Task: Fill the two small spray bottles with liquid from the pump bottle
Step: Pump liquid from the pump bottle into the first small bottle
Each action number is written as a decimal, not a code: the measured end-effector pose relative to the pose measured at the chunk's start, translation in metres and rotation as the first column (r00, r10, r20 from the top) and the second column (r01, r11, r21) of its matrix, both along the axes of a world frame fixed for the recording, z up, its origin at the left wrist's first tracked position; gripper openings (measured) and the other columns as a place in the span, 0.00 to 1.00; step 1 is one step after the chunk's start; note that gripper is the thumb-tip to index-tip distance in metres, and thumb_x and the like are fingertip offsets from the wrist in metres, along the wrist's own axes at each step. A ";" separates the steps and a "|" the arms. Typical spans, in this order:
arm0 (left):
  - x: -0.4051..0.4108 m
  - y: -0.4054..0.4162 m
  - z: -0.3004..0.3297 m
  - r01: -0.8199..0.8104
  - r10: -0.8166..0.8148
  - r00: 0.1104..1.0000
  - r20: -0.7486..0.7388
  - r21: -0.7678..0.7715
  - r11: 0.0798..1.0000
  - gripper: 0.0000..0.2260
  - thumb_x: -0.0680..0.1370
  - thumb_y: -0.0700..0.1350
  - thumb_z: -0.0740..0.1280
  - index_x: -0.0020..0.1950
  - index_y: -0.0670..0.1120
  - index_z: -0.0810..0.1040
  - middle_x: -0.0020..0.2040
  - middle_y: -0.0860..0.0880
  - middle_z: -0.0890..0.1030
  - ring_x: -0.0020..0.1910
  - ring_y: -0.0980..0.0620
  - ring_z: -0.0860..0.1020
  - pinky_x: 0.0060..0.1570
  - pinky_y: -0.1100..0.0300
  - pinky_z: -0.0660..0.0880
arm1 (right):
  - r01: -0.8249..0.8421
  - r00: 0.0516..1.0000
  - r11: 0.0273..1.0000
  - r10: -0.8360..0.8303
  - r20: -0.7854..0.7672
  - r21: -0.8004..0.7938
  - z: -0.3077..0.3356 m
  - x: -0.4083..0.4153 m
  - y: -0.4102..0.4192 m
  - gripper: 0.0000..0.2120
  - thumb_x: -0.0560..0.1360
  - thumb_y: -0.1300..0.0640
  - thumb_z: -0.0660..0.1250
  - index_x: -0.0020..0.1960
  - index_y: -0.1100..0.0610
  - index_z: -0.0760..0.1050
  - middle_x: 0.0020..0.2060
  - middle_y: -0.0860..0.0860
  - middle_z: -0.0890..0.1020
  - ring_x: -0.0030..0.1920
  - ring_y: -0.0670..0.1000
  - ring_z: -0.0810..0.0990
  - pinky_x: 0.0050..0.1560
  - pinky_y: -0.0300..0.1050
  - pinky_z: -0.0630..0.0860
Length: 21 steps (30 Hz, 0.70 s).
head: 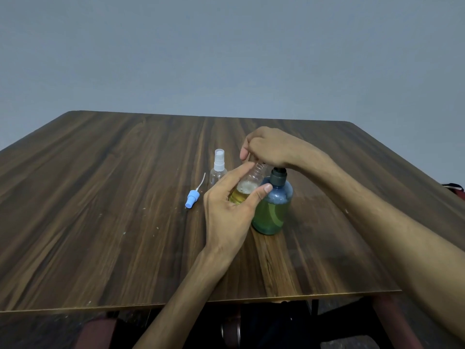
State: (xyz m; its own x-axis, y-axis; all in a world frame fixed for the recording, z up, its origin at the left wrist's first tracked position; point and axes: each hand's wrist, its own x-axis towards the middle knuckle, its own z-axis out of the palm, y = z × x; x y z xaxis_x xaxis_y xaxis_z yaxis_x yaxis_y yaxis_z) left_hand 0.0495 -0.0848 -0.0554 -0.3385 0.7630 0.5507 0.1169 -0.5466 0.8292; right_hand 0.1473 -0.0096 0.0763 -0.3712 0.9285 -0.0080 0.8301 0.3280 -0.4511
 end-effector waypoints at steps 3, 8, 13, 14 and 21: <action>0.001 -0.001 0.002 0.002 -0.002 1.000 -0.001 0.006 1.000 0.22 0.73 0.40 0.82 0.64 0.53 0.82 0.58 0.54 0.87 0.60 0.57 0.84 0.61 0.60 0.81 | -0.021 1.000 1.000 0.021 -0.005 0.002 -0.001 0.000 0.000 0.18 0.79 0.62 0.55 0.50 0.56 0.84 0.49 0.53 0.87 0.52 0.55 0.85 0.56 0.50 0.79; 0.000 0.000 0.001 0.017 -0.017 1.000 0.024 0.002 1.000 0.22 0.73 0.40 0.82 0.65 0.51 0.84 0.59 0.53 0.87 0.61 0.55 0.85 0.63 0.56 0.81 | -0.012 1.000 1.000 0.012 -0.018 0.022 -0.001 0.001 0.000 0.18 0.77 0.61 0.56 0.45 0.53 0.85 0.45 0.51 0.88 0.48 0.51 0.85 0.53 0.48 0.80; 0.002 -0.001 0.003 0.017 -0.016 0.999 0.038 -0.018 1.000 0.22 0.72 0.39 0.82 0.64 0.53 0.83 0.60 0.54 0.87 0.61 0.57 0.84 0.64 0.55 0.81 | -0.041 0.999 0.999 0.041 -0.035 0.004 -0.006 0.000 0.002 0.19 0.77 0.62 0.56 0.40 0.54 0.85 0.44 0.50 0.87 0.48 0.52 0.84 0.49 0.48 0.79; 0.002 -0.001 0.003 0.017 -0.017 0.999 0.036 -0.012 1.000 0.22 0.72 0.39 0.82 0.64 0.52 0.83 0.59 0.54 0.87 0.61 0.57 0.84 0.63 0.55 0.81 | -0.047 0.999 0.999 0.046 -0.027 -0.009 -0.006 0.000 0.001 0.19 0.77 0.62 0.56 0.41 0.55 0.86 0.44 0.51 0.87 0.48 0.52 0.84 0.47 0.47 0.78; 0.001 -0.003 0.006 0.029 -0.029 1.000 0.003 0.016 0.999 0.22 0.73 0.39 0.81 0.63 0.56 0.82 0.58 0.57 0.87 0.60 0.58 0.84 0.62 0.59 0.81 | -0.077 0.996 0.997 0.078 0.038 -0.029 -0.005 -0.002 0.002 0.20 0.79 0.65 0.56 0.47 0.57 0.88 0.47 0.51 0.87 0.48 0.53 0.84 0.43 0.44 0.77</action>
